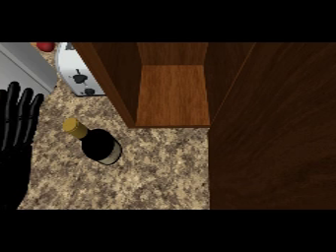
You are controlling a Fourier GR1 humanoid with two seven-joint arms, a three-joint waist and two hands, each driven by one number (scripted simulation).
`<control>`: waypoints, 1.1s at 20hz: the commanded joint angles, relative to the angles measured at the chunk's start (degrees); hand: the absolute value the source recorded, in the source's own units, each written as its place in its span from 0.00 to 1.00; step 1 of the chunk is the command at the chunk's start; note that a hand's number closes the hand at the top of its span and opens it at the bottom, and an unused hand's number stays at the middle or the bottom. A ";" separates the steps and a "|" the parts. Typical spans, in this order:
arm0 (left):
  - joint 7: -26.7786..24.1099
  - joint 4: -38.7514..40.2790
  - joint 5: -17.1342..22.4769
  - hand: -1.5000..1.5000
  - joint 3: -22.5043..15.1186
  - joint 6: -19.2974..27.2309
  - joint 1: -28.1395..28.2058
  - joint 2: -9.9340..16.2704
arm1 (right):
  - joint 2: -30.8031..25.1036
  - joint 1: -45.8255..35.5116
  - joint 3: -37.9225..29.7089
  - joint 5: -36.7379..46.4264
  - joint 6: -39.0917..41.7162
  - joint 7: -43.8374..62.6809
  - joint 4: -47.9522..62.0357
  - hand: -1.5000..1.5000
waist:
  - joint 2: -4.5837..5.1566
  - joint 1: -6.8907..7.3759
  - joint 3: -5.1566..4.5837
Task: Pick up the wine, place it into the cabinet and close the cabinet
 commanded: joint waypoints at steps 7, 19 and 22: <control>6.47 3.75 12.60 0.00 0.56 7.12 -2.30 -5.55 | 1.17 9.40 9.01 -9.20 9.70 4.10 -5.28 0.00 | -0.34 0.18 0.29; 28.77 -14.41 11.35 0.00 -0.41 18.12 -5.31 -3.65 | -1.09 15.17 10.43 -15.80 6.01 24.20 -28.81 0.00 | -0.71 0.29 0.44; 32.02 -16.96 6.91 0.00 -2.42 22.54 -6.63 -4.65 | -2.05 17.18 11.20 -17.01 6.68 25.29 -31.19 0.00 | -0.74 0.03 0.46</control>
